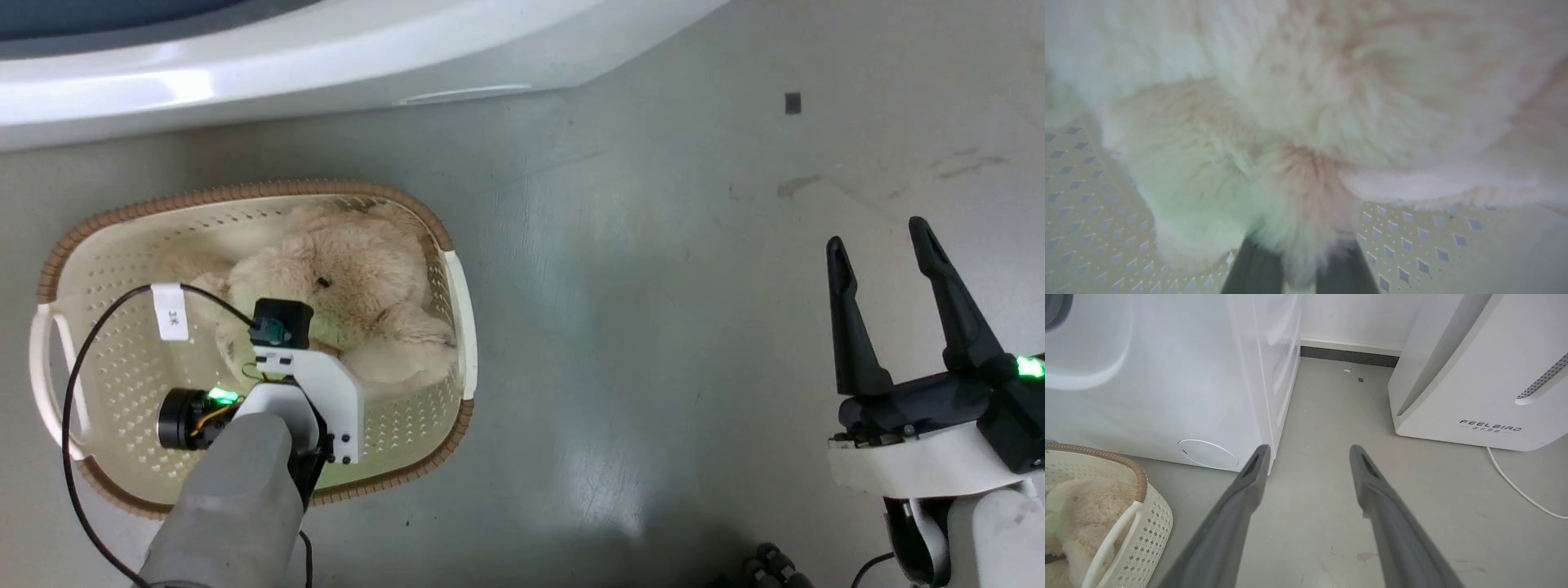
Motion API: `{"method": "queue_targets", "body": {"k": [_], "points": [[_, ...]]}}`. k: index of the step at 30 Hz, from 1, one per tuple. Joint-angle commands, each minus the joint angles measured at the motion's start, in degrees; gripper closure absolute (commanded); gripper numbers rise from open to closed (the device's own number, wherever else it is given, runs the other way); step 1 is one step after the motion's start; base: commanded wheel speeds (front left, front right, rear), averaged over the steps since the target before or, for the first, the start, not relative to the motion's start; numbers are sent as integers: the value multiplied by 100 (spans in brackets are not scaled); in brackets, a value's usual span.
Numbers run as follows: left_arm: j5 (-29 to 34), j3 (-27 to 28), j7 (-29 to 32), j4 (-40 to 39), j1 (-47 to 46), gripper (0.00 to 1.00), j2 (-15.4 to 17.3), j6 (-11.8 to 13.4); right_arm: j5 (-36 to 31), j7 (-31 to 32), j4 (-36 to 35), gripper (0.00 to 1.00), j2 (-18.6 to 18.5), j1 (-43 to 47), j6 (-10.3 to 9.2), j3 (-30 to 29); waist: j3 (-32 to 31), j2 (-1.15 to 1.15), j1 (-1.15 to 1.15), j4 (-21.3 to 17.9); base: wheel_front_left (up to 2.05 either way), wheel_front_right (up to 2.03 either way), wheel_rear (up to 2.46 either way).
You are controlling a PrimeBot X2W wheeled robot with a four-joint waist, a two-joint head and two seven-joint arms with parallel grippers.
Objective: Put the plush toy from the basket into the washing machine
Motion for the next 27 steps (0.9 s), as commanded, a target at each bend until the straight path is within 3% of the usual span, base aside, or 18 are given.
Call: {"method": "queue_targets", "body": {"k": [1, 12, 19, 24, 27], "points": [[-46, 7, -58, 17, 87, 100, -3, 1, -1, -49, 37, 0, -3, -104, -5, 8, -147, 0, 0, 10, 0, 0, 0], [-297, 103, -538, 17, 712, 100, -71, -59, 4, -49, 404, 0, -3, -33, -5, 53, -1224, 0, 0, 90, 0, 0, 0], [-446, 157, -963, -68, 1119, 100, -81, -240, -82, -49, 600, 0, -3, 165, -5, 50, -2001, 0, 0, 296, 0, 0, 0], [-455, 163, -1074, -468, 1459, 100, -42, -338, -119, -49, 681, 0, -3, 318, -5, 63, -2471, 0, 0, 435, 0, 0, 0], [-437, 281, -1079, -1146, 1764, 100, 44, -350, -136, -49, 695, 0, -3, 430, -5, 34, -2719, 0, 0, 531, 0, 0, 0]]}}
